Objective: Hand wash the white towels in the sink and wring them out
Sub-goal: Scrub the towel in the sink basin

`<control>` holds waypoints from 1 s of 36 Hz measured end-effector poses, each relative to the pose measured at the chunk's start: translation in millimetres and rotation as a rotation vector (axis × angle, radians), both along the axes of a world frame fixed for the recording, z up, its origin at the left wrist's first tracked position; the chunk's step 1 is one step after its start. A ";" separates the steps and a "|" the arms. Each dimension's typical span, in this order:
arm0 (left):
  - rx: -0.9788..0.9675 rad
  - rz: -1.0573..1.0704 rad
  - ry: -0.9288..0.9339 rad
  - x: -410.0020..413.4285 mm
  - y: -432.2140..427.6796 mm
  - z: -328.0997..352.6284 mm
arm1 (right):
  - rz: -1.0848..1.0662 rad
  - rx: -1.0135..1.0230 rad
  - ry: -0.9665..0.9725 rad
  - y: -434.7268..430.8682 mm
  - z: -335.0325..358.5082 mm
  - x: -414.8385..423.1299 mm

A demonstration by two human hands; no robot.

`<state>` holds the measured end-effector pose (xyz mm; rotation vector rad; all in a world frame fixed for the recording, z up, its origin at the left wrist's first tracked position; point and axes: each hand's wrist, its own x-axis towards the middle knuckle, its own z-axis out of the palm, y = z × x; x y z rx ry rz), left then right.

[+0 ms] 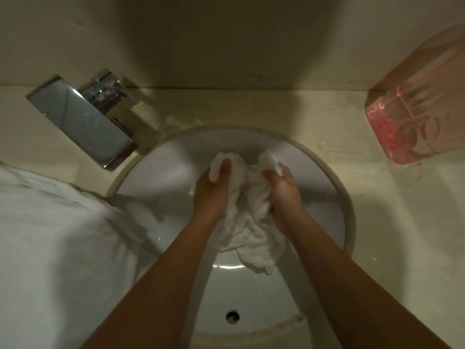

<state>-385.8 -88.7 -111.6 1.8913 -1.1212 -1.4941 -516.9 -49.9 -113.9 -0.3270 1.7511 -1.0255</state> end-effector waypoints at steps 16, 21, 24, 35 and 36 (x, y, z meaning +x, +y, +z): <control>-0.068 0.038 0.074 -21.3 9.5 15.2 | -0.013 0.011 -0.026 -9.5 37.3 31.2; 0.006 0.100 0.108 -18.2 2.1 20.3 | 0.067 0.015 -0.007 7.1 37.4 41.7; -0.060 -0.020 0.160 -23.3 11.8 22.0 | -0.024 0.027 0.061 -13.4 41.4 18.2; -0.045 -0.136 0.184 -26.2 13.1 38.9 | -0.025 0.002 0.033 -18.7 47.0 10.6; -0.074 -0.179 0.207 -27.2 19.5 38.9 | -0.026 -0.009 0.045 -23.7 47.6 7.8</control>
